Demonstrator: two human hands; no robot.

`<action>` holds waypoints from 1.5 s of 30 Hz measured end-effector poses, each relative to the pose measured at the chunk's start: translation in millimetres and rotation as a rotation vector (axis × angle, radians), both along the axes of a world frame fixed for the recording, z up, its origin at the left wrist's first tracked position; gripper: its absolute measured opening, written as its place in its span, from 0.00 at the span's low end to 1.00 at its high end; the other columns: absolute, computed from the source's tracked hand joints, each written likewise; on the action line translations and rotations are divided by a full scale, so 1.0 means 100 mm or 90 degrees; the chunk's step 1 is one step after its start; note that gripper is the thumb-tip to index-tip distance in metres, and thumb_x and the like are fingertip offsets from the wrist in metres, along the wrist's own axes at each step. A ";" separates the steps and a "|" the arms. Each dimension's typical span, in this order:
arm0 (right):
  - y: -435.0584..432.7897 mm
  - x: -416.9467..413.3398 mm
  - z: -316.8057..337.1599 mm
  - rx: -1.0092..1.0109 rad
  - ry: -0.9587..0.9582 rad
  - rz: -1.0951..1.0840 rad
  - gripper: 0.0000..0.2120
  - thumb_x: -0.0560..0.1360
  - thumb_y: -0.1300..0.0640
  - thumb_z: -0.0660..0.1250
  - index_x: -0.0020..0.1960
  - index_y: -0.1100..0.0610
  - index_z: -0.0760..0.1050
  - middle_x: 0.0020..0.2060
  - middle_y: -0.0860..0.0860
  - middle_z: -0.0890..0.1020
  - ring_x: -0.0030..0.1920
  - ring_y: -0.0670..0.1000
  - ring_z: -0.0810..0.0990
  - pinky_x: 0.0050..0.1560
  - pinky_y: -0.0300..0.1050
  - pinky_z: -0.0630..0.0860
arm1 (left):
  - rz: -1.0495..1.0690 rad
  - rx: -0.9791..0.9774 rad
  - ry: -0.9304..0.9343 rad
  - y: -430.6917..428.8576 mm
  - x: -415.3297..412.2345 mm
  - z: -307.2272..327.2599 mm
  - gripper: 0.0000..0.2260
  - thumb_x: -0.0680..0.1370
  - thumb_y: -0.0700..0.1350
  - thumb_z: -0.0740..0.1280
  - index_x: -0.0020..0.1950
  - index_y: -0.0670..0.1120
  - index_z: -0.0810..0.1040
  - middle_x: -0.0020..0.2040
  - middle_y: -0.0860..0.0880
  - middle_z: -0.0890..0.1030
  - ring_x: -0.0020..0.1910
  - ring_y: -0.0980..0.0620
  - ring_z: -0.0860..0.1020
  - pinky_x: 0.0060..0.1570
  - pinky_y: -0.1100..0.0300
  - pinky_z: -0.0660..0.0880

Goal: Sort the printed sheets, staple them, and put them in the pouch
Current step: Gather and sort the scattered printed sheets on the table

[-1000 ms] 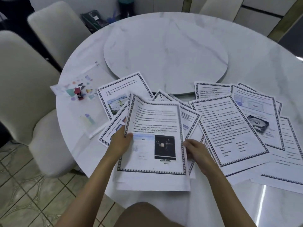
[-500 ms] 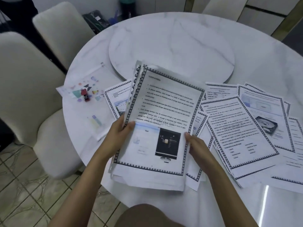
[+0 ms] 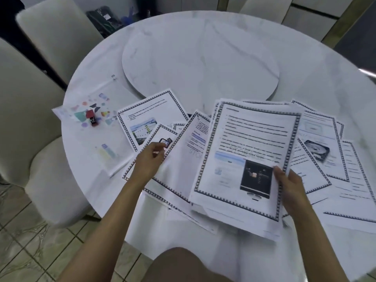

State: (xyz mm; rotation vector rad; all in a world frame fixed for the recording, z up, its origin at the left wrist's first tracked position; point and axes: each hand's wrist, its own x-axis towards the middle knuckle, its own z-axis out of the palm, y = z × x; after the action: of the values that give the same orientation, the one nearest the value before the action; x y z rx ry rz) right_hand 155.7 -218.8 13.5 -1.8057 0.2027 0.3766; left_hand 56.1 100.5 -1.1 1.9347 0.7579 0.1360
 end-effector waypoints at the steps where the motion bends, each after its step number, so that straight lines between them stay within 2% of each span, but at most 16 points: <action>1: -0.09 0.02 0.01 -0.013 0.001 -0.019 0.12 0.78 0.53 0.59 0.56 0.59 0.74 0.38 0.50 0.83 0.38 0.52 0.82 0.47 0.50 0.80 | -0.006 0.034 0.009 0.01 0.04 -0.02 0.11 0.78 0.41 0.62 0.60 0.45 0.76 0.57 0.47 0.79 0.50 0.52 0.76 0.49 0.60 0.70; 3: -0.24 0.04 0.02 -0.025 -0.002 -0.055 0.14 0.79 0.54 0.59 0.60 0.61 0.72 0.42 0.51 0.80 0.42 0.51 0.79 0.54 0.53 0.75 | -0.028 0.082 0.027 0.01 0.12 -0.07 0.13 0.78 0.40 0.62 0.62 0.43 0.75 0.60 0.44 0.77 0.54 0.48 0.76 0.52 0.60 0.69; 7: -0.46 0.02 0.01 -0.057 -0.005 -0.102 0.16 0.79 0.55 0.58 0.64 0.62 0.70 0.46 0.54 0.80 0.45 0.55 0.78 0.58 0.54 0.72 | -0.066 0.096 0.053 -0.02 0.26 -0.10 0.16 0.78 0.40 0.62 0.65 0.42 0.72 0.62 0.43 0.75 0.56 0.46 0.76 0.50 0.62 0.67; 10: -0.53 0.00 -0.02 -0.067 -0.003 -0.127 0.18 0.80 0.56 0.57 0.67 0.62 0.68 0.54 0.57 0.77 0.52 0.57 0.76 0.57 0.49 0.70 | -0.087 0.096 0.073 -0.05 0.33 -0.11 0.18 0.78 0.41 0.62 0.68 0.42 0.68 0.64 0.42 0.73 0.59 0.45 0.75 0.52 0.63 0.65; 14: -0.48 -0.03 -0.06 -0.058 0.010 -0.136 0.17 0.80 0.57 0.57 0.67 0.63 0.68 0.53 0.58 0.76 0.52 0.57 0.76 0.55 0.48 0.70 | -0.099 0.067 0.100 -0.08 0.39 -0.12 0.21 0.78 0.41 0.63 0.70 0.42 0.65 0.66 0.41 0.71 0.63 0.44 0.72 0.59 0.58 0.67; 16: -0.45 -0.04 -0.08 -0.059 0.014 -0.137 0.17 0.80 0.57 0.57 0.65 0.63 0.69 0.52 0.58 0.77 0.50 0.57 0.76 0.54 0.48 0.70 | -0.098 0.067 0.117 -0.10 0.42 -0.12 0.22 0.77 0.42 0.63 0.70 0.42 0.65 0.65 0.42 0.73 0.62 0.44 0.73 0.58 0.57 0.68; 19: -0.40 -0.04 -0.13 -0.067 0.018 -0.129 0.17 0.80 0.57 0.58 0.65 0.64 0.70 0.52 0.59 0.78 0.49 0.58 0.77 0.53 0.48 0.71 | -0.068 0.061 0.135 -0.12 0.45 -0.11 0.21 0.77 0.43 0.64 0.69 0.42 0.66 0.60 0.44 0.77 0.59 0.44 0.75 0.55 0.56 0.71; 22: -0.34 -0.05 -0.17 -0.065 0.018 -0.115 0.17 0.79 0.56 0.58 0.65 0.64 0.70 0.52 0.58 0.78 0.49 0.57 0.77 0.53 0.47 0.71 | -0.085 0.065 0.164 -0.15 0.48 -0.09 0.17 0.77 0.45 0.64 0.65 0.43 0.71 0.54 0.46 0.79 0.56 0.46 0.76 0.57 0.56 0.71; 25: -0.29 -0.08 -0.20 -0.056 0.024 -0.110 0.16 0.79 0.57 0.59 0.64 0.63 0.71 0.52 0.58 0.78 0.48 0.57 0.77 0.53 0.48 0.72 | -0.133 0.059 0.154 -0.23 0.49 -0.08 0.04 0.77 0.43 0.63 0.45 0.44 0.76 0.36 0.51 0.75 0.35 0.53 0.74 0.43 0.62 0.68; 27: -0.27 -0.09 -0.21 -0.046 0.029 -0.106 0.16 0.79 0.56 0.59 0.64 0.62 0.71 0.52 0.58 0.79 0.47 0.57 0.78 0.53 0.49 0.72 | -0.149 0.051 0.126 -0.31 0.48 -0.08 0.04 0.78 0.41 0.62 0.46 0.42 0.74 0.32 0.51 0.71 0.30 0.54 0.70 0.32 0.62 0.66; 31: -0.25 -0.11 -0.24 -0.026 0.043 -0.110 0.16 0.79 0.56 0.59 0.64 0.62 0.71 0.52 0.57 0.78 0.49 0.58 0.78 0.54 0.50 0.73 | -0.146 0.065 0.073 -0.42 0.43 -0.13 0.08 0.80 0.39 0.57 0.55 0.38 0.73 0.41 0.47 0.73 0.36 0.51 0.69 0.29 0.73 0.63; 36: -0.17 -0.13 -0.28 -0.013 0.070 -0.102 0.15 0.79 0.55 0.59 0.62 0.60 0.72 0.51 0.58 0.79 0.49 0.59 0.79 0.56 0.55 0.75 | -0.054 0.008 0.015 -0.51 0.23 -0.17 0.12 0.82 0.40 0.54 0.62 0.38 0.70 0.46 0.47 0.73 0.36 0.55 0.69 0.30 0.67 0.62; 38: -0.09 -0.17 -0.27 -0.012 0.062 -0.064 0.12 0.79 0.55 0.59 0.60 0.59 0.73 0.48 0.56 0.80 0.46 0.54 0.80 0.51 0.50 0.76 | -0.021 -0.034 0.022 -0.54 0.16 -0.18 0.14 0.82 0.41 0.53 0.66 0.41 0.68 0.47 0.49 0.74 0.35 0.56 0.69 0.32 0.64 0.63; 41: 0.07 -0.24 -0.27 -0.014 0.056 0.009 0.12 0.79 0.55 0.60 0.59 0.58 0.74 0.48 0.54 0.81 0.46 0.51 0.81 0.47 0.46 0.76 | -0.010 -0.091 0.022 -0.57 0.08 -0.17 0.14 0.82 0.44 0.53 0.65 0.43 0.68 0.43 0.49 0.75 0.35 0.58 0.69 0.31 0.71 0.65; 43: 0.18 -0.29 -0.29 -0.002 0.066 0.052 0.12 0.78 0.54 0.60 0.60 0.56 0.74 0.50 0.54 0.82 0.48 0.52 0.82 0.48 0.46 0.79 | -0.017 -0.129 0.022 -0.59 0.05 -0.14 0.13 0.82 0.46 0.53 0.63 0.43 0.69 0.51 0.42 0.77 0.37 0.57 0.70 0.34 0.70 0.65; 45: 0.30 -0.33 -0.31 0.008 0.071 0.089 0.11 0.78 0.54 0.61 0.58 0.54 0.75 0.49 0.52 0.83 0.46 0.48 0.84 0.44 0.41 0.80 | -0.030 -0.153 0.013 -0.60 0.02 -0.13 0.13 0.82 0.46 0.55 0.64 0.44 0.68 0.60 0.43 0.76 0.46 0.59 0.73 0.45 0.67 0.69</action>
State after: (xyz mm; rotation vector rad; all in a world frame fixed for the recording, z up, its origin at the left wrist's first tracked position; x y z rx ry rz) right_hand 122.3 -188.7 -17.6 -1.7926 0.1517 0.5765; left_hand 58.2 40.6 -14.2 1.7255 0.7076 -0.0047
